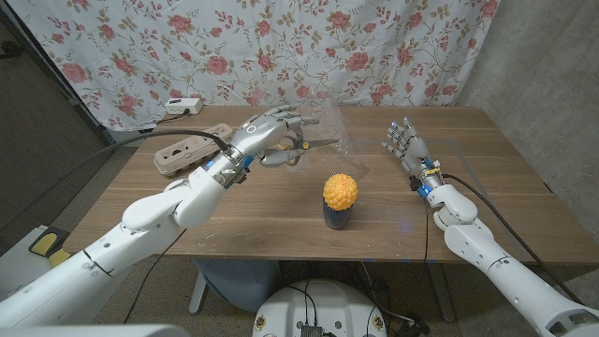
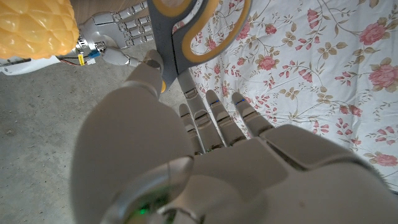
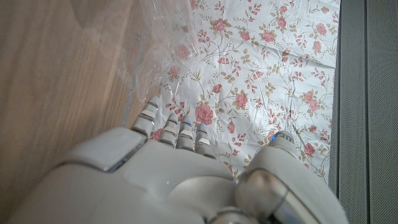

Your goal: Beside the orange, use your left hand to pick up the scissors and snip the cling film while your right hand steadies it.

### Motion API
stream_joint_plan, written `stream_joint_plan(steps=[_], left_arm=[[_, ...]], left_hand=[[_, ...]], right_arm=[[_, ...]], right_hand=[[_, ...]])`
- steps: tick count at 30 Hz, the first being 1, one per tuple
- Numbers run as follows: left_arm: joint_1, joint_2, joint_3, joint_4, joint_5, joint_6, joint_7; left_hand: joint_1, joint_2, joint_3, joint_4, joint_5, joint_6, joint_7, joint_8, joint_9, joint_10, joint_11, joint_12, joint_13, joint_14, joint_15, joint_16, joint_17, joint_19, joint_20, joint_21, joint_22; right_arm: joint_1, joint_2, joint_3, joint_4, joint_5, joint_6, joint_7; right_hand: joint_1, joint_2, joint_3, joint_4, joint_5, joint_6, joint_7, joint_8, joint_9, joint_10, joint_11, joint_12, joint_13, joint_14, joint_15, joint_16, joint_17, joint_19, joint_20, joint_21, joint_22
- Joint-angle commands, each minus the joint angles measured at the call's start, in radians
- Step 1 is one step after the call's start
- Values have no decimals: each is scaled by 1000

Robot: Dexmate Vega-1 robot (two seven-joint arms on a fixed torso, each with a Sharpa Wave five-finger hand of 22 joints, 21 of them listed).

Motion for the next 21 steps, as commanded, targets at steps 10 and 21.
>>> stream_joint_plan(steps=[10,21], left_arm=[[58,-62,-15,34,-66,32,166],[91,-114,-19,59,-141,17,233]], left_hand=[[64,66,-9,4,8,11,0,-3,3,40,-50,9,1,40,-42,3,6,2,-1,3,3],[63,68,-17,7,8,13,-1,-4,3,37,-51,12,0,42,-40,4,10,4,7,3,3]], right_arm=[[5,-4,-11,-5,-10,-18,-9],[12,-4,-21,-10,-18,-36,-18]], right_hand=[[3,7,0,-5,-4,3,-4,-4,2,1,3,8,1,-1,0,2,0,-11,3,8,5],[4,7,1,-5,-4,3,-6,-4,2,2,3,8,1,-1,1,3,0,-11,3,8,5]])
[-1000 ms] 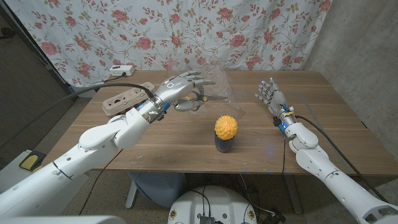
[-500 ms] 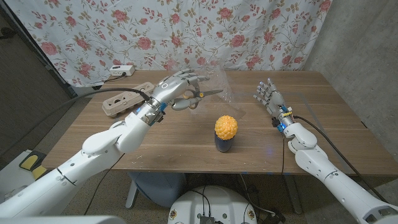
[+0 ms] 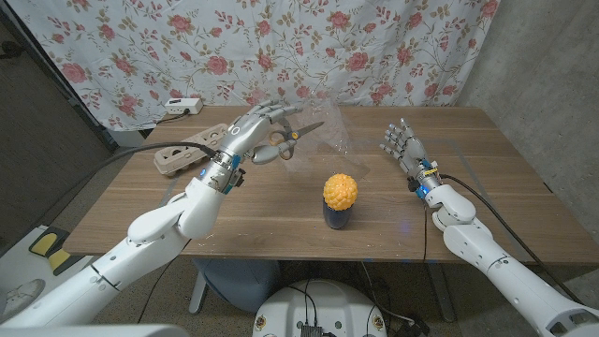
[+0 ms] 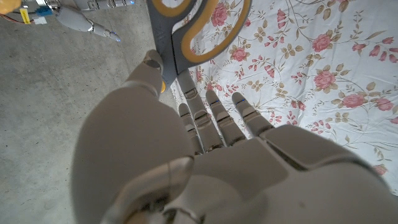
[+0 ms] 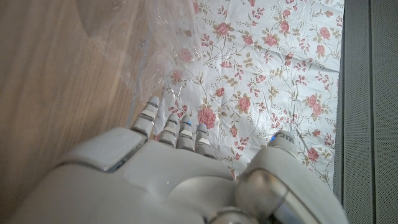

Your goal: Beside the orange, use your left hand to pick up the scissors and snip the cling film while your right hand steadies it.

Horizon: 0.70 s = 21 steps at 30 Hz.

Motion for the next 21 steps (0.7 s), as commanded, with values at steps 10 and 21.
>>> stream_joint_plan(steps=[10,21], left_arm=[[49,-112,-18,46,-202,-47,95],[64,-179,-28,76,-384,-100,61]], left_hand=[[61,63,-8,2,5,10,-1,-4,3,40,-45,11,3,40,-41,3,5,1,6,3,3],[64,64,-12,2,6,11,1,-5,4,37,-46,13,2,37,-41,1,8,-3,11,1,4]], right_arm=[[8,-5,-10,-7,-12,-24,-16],[10,-6,-14,-7,-17,-33,-23]], right_hand=[[4,6,0,-6,-4,3,-5,-4,2,1,2,8,1,-1,0,2,0,-12,3,8,5],[4,7,1,-6,-4,3,-5,-4,2,1,3,8,1,-1,0,3,0,-12,3,7,4]])
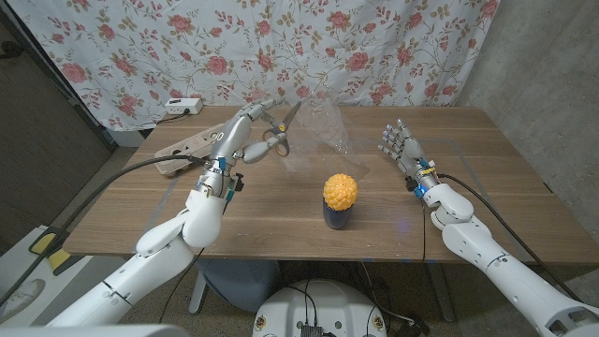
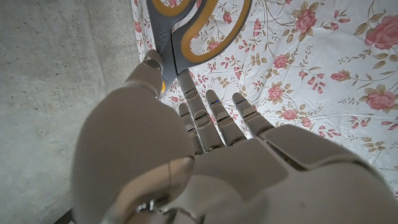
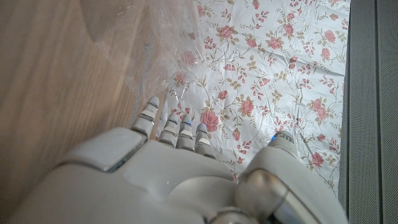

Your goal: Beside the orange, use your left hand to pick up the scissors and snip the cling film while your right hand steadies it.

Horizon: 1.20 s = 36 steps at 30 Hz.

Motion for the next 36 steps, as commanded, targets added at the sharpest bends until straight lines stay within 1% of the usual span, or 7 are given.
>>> stream_joint_plan(steps=[1,10,14,24,29,36], left_arm=[[20,-72,-13,28,-198,-56,-27],[30,-103,-21,44,-273,-88,-56],[39,-118,-25,44,-331,-104,-79],[50,-147,-32,44,-434,-129,-127],[59,-155,-38,39,-513,-127,-167],[58,-152,-45,38,-549,-112,-193]], left_hand=[[63,65,-7,0,7,4,2,-5,4,36,-46,6,1,36,-41,1,3,1,8,1,4],[61,67,-12,3,8,7,4,-4,4,30,-47,6,0,32,-39,0,7,-4,12,0,5],[61,68,-15,4,8,6,3,-5,4,28,-47,7,-1,30,-38,-1,8,-5,14,0,5],[60,71,-20,6,9,2,5,-7,4,25,-47,9,-2,26,-37,-2,12,-8,16,-1,5],[60,72,-21,6,10,3,6,-7,4,24,-47,11,-2,24,-37,-2,14,-8,17,-1,6],[60,74,-23,7,11,-1,9,-9,4,22,-47,12,-2,23,-37,-2,16,-10,20,-1,6]], right_arm=[[3,-2,-4,-1,-5,-11,-7],[8,2,-9,4,-7,-14,-8],[9,3,-10,9,-9,-11,-5],[6,0,-11,-1,-11,-17,-11],[5,-2,-12,-6,-10,-22,-13],[1,-3,-11,-12,-11,-19,-15]], right_hand=[[4,7,1,-6,-4,3,-5,-4,2,1,3,8,1,-1,0,3,0,-7,-3,7,4],[5,7,1,-6,-4,3,-5,-4,2,1,2,8,1,-1,1,3,0,-7,-3,7,4],[4,7,1,-6,-4,3,-5,-4,2,1,2,8,1,-1,1,3,0,-8,-3,7,4],[5,7,1,-6,-4,2,-5,-5,2,0,3,8,1,-2,2,3,0,-8,-3,7,4],[5,7,1,-6,-4,2,-5,-5,2,0,3,8,1,-1,2,3,0,-8,-3,7,4],[5,7,1,-6,-4,2,-5,-4,2,0,3,7,1,-2,1,3,0,-8,-3,7,4]])
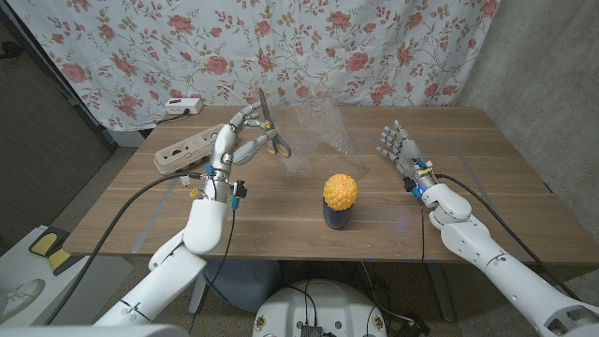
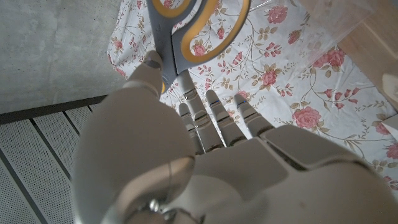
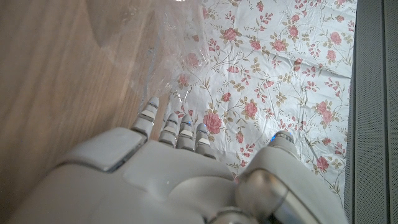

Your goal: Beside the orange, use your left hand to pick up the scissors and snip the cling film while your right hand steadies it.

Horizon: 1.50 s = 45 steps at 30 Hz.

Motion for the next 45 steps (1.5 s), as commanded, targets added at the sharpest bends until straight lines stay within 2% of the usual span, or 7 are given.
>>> stream_joint_plan(steps=[1,12,17,20,25,30,45], left_arm=[[7,-10,-13,-3,-108,8,-61],[-2,16,-21,-8,-206,36,-131],[-4,21,-22,-15,-219,35,-138],[-3,21,-21,-19,-235,33,-145],[-1,27,-22,-25,-263,35,-162],[3,36,-25,-29,-293,32,-181],[-9,93,-54,-76,-331,79,-226]], left_hand=[[60,67,-5,4,10,-5,7,-2,4,32,-37,8,3,22,-37,-2,5,1,10,-1,6],[58,69,-11,5,11,-13,8,-5,5,27,-39,10,3,11,-34,-5,9,-3,14,-1,7],[58,70,-13,5,11,-14,8,-5,5,25,-40,11,3,8,-33,-6,11,-4,15,-1,7],[58,70,-15,6,12,-13,9,-4,5,24,-40,12,2,6,-33,-6,12,-5,16,-1,7],[58,72,-16,6,12,-13,11,-4,5,23,-40,12,1,5,-34,-6,14,-6,17,-1,7],[58,72,-18,6,13,-13,13,-3,5,22,-41,13,1,3,-33,-6,16,-7,18,-1,8],[55,74,-26,7,14,-30,10,-8,5,15,-44,14,-1,-14,-27,-11,21,-19,25,-4,8]], right_arm=[[-9,-5,1,-17,0,-3,-6],[-32,-18,8,-40,2,0,-10],[-36,-21,9,-46,2,4,-7],[-38,-25,8,-51,-1,8,0],[-40,-28,6,-66,-4,14,7],[-45,-40,5,-91,-12,14,8],[-62,-51,8,-115,-20,55,30]], right_hand=[[5,6,1,-6,0,2,-5,-5,2,0,3,7,1,-1,1,3,0,-3,3,7,4],[5,7,2,-7,0,2,-5,-4,2,1,3,8,1,-2,1,3,0,-3,3,7,5],[6,7,1,-7,0,5,-1,-3,2,70,-10,34,3,1,-3,4,0,-4,3,7,5],[4,6,1,-6,-1,7,-2,-2,2,95,-6,43,6,5,-8,6,0,-4,3,7,5],[4,7,1,-7,-1,8,-1,-1,2,133,-19,59,14,6,-11,8,1,-5,3,7,5],[11,12,5,-9,0,7,-2,-1,2,162,-20,73,24,12,-14,12,1,-6,2,7,4],[50,35,29,-24,-2,0,-8,0,1,180,-33,82,41,14,-18,15,1,-10,2,6,4]])
